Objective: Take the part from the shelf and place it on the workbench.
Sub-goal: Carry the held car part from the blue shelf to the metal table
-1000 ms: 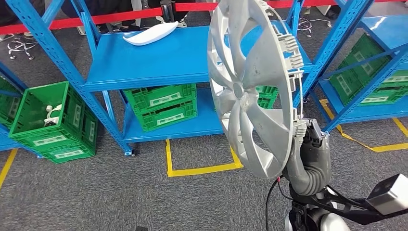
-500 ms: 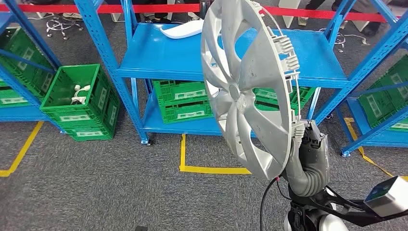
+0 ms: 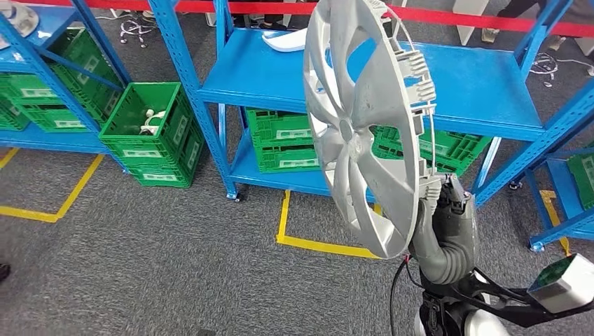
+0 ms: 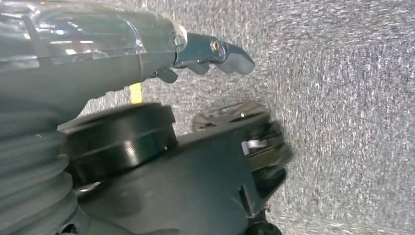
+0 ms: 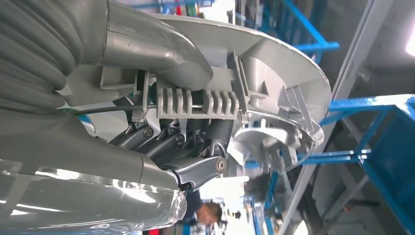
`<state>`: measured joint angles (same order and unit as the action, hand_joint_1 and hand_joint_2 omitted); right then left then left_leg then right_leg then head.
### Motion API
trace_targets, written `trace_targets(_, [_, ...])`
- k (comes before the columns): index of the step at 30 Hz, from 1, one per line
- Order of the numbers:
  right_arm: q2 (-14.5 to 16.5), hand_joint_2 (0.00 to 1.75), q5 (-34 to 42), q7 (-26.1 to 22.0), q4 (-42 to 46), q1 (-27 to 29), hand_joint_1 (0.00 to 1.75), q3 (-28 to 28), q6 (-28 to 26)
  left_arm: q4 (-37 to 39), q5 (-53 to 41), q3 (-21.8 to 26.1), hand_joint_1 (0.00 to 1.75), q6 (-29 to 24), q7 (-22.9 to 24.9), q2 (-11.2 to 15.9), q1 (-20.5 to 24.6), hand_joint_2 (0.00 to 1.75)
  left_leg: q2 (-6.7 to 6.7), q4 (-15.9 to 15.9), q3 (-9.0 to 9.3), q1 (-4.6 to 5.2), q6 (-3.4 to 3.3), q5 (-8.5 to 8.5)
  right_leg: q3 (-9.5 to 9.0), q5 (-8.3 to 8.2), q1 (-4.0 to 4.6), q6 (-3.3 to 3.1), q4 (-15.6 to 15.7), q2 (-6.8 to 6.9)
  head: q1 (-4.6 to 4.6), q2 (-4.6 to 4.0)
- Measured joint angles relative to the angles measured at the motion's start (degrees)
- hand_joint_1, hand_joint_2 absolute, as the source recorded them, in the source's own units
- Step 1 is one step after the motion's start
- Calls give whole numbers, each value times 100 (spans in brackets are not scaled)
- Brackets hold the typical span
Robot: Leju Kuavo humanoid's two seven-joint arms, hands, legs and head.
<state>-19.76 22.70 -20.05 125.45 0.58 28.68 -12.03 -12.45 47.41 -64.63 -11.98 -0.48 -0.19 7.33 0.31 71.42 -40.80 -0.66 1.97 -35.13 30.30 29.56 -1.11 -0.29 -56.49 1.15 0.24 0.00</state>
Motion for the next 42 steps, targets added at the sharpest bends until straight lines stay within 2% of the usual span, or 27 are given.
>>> trace_targets(1, [1, 175, 1, 1, -3, 1, 175, 2, -1, -1, 0, -1, 0, 0, -1, -2, -3, 175, -1, 209, -70, -1, 4, -60, 5, -1, 14, -2, -5, 69, -22, 0])
trace_targets(2, [0, 175, 1, 2, -6, 0, 175, 4, -1, -1, 0, -1, 0, 0, -1, -3, -7, 175, 5, 206, -29, 1, -1, -9, 9, -1, 27, -3, -11, 134, -45, 0])
trace_targets(4, [0, 175, 1, 3, -9, -2, 175, 7, -1, -1, 0, -2, 0, -1, -1, 1, -8, 175, 114, -358, 339, 14, -40, 311, 11, 2, 51, 0, -26, 246, -78, 0])
trace_targets(5, [0, 175, 0, 4, -9, -3, 175, 9, 0, -1, 0, -2, 0, -1, -2, 3, -3, 175, 268, -749, 568, 45, -71, 440, 14, 8, 71, 10, -38, 295, -89, 0])
trace_targets(7, [-1, 175, -2, 7, -7, -3, 175, 14, 0, -1, 0, -2, 0, 0, -4, -1, 11, 175, 477, -1240, 814, 100, -141, 544, 27, 19, 104, 47, -64, 392, -95, 0])
trace_targets(8, [-1, 175, -3, 8, -6, -4, 175, 16, 0, -1, -1, -2, 0, 0, -4, -7, 14, 175, 495, -1297, 816, 125, -171, 528, 33, 20, 116, 69, -71, 453, -88, 0])
trace_targets(10, [1, 175, -4, 11, -5, -8, 175, 21, -2, -1, -1, -2, 0, 0, -1, -17, 7, 175, 333, -1314, 775, 118, -239, 570, 30, 45, 103, 123, -82, 519, -73, 0])
trace_targets(12, [1, 175, -6, 13, -5, -10, 175, 26, -2, -1, -1, -2, 0, 0, 3, -27, 6, 175, 171, -1334, 755, 93, -312, 621, 101, 253, 71, 186, -314, 275, -47, 0])
trace_targets(14, [-1, 175, -8, 14, -7, -4, 175, 31, -2, -1, -2, -2, 0, 4, 4, -44, 17, 175, 5, -1337, 733, 86, -364, 656, 352, 648, 50, 221, -971, -18, 18, 0])
trace_targets(16, [-2, 175, -7, 19, -13, 2, 175, 36, -1, -1, -2, -2, 0, 13, 10, -58, 13, 175, -166, -1335, 713, 102, -392, 682, 604, 882, 54, 220, -1594, -78, 84, 0])
trace_targets(17, [-1, 175, -6, 23, -17, 3, 175, 37, 0, -1, -2, -2, 0, 20, 16, -61, 5, 175, -251, -1333, 708, 111, -397, 692, 625, 837, 56, 208, -1653, -87, 112, 0])
trace_targets(18, [-1, 175, -6, 27, -20, 3, 175, 38, 1, -1, -4, -2, 0, 25, 22, -63, -2, 175, -331, -1331, 708, 119, -395, 702, 550, 678, 58, 186, -1487, -105, 137, 0])
trace_targets(21, [0, 175, -1, 31, -22, 6, 175, 40, 0, -1, -19, -2, 0, 33, 30, -70, -2, 175, -514, -1322, 699, 135, -362, 727, 108, 107, 60, 85, -453, -344, 185, 0])
trace_targets(23, [0, 175, 5, 34, -22, 8, 175, 46, 1, -1, -25, -3, 0, 33, 33, -76, -2, 175, -585, -1313, 634, 127, -306, 762, 5, 38, 69, 39, -150, -446, 205, 0])
trace_targets(24, [1, 175, 7, 38, -22, 8, 175, 50, 1, -1, -28, -4, 0, 33, 37, -76, -7, 175, -619, -1312, 598, 124, -270, 785, 8, 33, 73, 26, -105, -411, 210, 0])
trace_targets(25, [1, 175, 10, 42, -23, 7, 175, 55, 1, 0, -33, -4, 0, 34, 42, -72, -13, 175, -611, -1309, 568, 123, -243, 790, 7, 27, 61, 8, -63, -358, 221, 0])
trace_targets(26, [1, 175, 16, 45, -26, 10, 175, 61, 1, 0, -39, -5, 0, 35, 50, -67, -16, 175, -501, -1274, 535, 136, -212, 756, 2, 11, 45, -11, -21, -307, 211, 0])
trace_targets(27, [2, 175, 29, 42, -28, 17, 175, 67, 1, 1, -48, -5, 0, 39, 67, -60, -12, 175, -349, -1143, 466, 141, -179, 654, -3, -12, 30, -31, 14, -248, 179, 0])
trace_targets(29, [2, 175, 73, -13, -49, 44, 175, 74, 8, 1, -78, -7, 0, 71, 135, -44, 4, 175, -49, -550, 192, 116, -102, 296, -9, -36, 20, -54, 43, -118, 97, 0])
trace_targets(31, [4, 175, 130, -138, -97, 73, 175, 78, 38, 2, -120, -7, 0, 128, 228, -26, 4, 175, -12, 123, -110, 50, -29, 22, -3, -37, 19, -55, 38, 28, 28, 0])
trace_targets(32, [6, 175, 154, -200, -123, 83, 175, 83, 57, 2, -135, -8, 0, 151, 266, -18, 0, 175, -10, 237, -152, 24, -2, 26, -2, -34, 16, -50, 34, 98, 1, 0])
trace_targets(34, [8, 175, 182, -283, -158, 89, 175, 95, 107, 3, -158, -9, 0, 169, 308, 9, -6, 175, 72, -191, 112, -10, 34, 314, -4, -15, 5, -17, 12, 229, -49, 0])
trace_targets(35, [9, 175, 190, -310, -166, 88, 175, 101, 147, 3, -165, -9, 0, 168, 317, 22, -2, 175, 226, -582, 330, -9, 47, 464, -5, 2, 4, 12, -7, 286, -71, 0])
trace_targets(37, [11, 175, 197, -361, -176, 79, 175, 111, 262, 2, -168, -9, 0, 143, 309, 48, 11, 175, 471, -1137, 624, 14, -1, 623, 1, 43, 31, 87, -64, 380, -98, 0])
trace_targets(38, [12, 175, 198, -384, -184, 68, 175, 117, 319, 2, -160, -9, 0, 128, 298, 58, 15, 175, 515, -1219, 649, 35, -44, 617, 1, 55, 46, 117, -78, 427, -90, 0])
trace_targets(40, [20, 175, 199, -411, -206, 43, 175, 126, 392, 4, -145, -9, 0, 111, 281, 80, 14, 175, 381, -1222, 615, 56, -144, 635, -7, 69, 44, 169, -78, 531, -57, 0])
trace_targets(42, [33, 175, 199, -420, -223, 32, 175, 129, 412, 4, -142, -9, 0, 110, 276, 102, 14, 175, 232, -1234, 598, 54, -220, 669, 32, 218, 12, 221, -213, 404, -33, 0])
